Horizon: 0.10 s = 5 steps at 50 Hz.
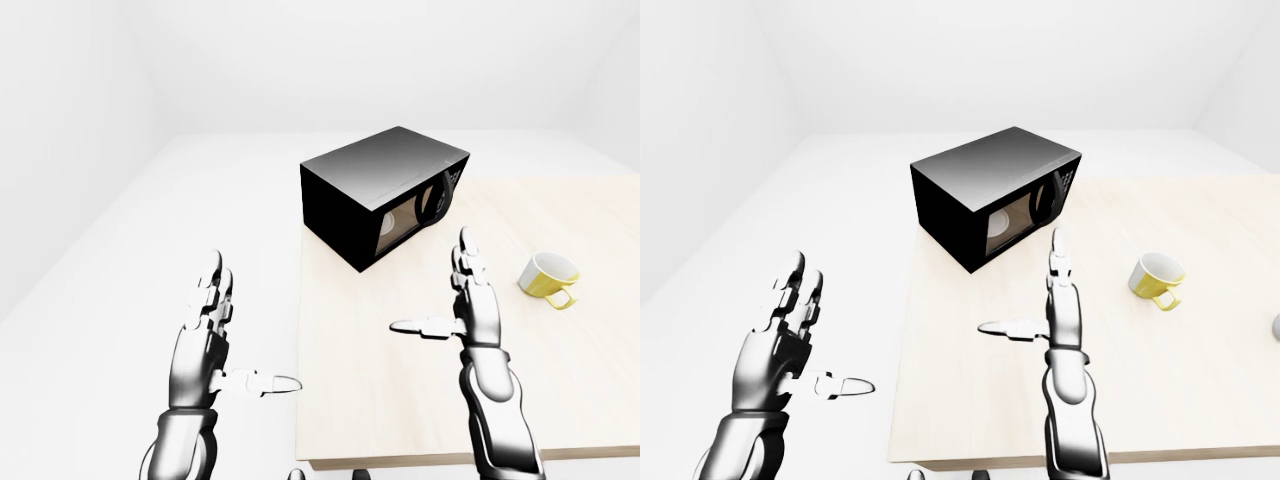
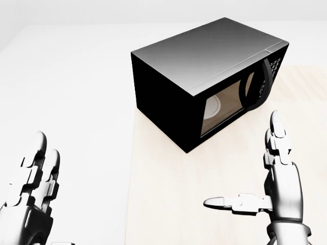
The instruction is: Close the microwave.
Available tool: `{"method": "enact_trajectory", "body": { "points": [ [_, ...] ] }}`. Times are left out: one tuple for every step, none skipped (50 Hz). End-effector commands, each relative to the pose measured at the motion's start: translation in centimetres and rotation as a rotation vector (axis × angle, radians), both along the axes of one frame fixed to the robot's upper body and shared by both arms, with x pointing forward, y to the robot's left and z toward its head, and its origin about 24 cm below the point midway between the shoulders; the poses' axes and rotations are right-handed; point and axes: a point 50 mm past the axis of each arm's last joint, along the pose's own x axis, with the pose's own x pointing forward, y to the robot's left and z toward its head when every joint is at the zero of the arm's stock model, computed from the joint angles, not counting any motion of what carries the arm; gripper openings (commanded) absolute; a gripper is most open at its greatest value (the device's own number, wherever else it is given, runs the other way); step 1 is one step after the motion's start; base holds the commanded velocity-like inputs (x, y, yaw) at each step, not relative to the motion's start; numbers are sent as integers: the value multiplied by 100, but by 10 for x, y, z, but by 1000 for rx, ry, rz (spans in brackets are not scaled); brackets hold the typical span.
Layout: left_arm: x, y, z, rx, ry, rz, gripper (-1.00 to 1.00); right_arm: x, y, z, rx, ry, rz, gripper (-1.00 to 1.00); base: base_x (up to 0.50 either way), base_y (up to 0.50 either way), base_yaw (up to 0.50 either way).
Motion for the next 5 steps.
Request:
{"method": "enact_trajectory", "body": {
  "points": [
    [-1, 0, 0, -1, -1, -2, 100, -7, 0, -2, -4, 2, -2, 100, 0, 0, 0],
    [-1, 0, 0, 0, -1, -1, 100, -7, 0, -2, -5, 3, 0, 100, 0, 0, 0],
    [-1, 0, 0, 0, -1, -1, 100, -7, 0, -2, -5, 3, 0, 100, 0, 0, 0],
    [-1, 0, 0, 0, -1, -1, 100, -7, 0, -2, -5, 4, 0, 100, 0, 0, 0],
    [-1, 0, 0, 0, -1, -1, 100, -7, 0, -2, -5, 4, 0, 100, 0, 0, 0]
  ]
}}
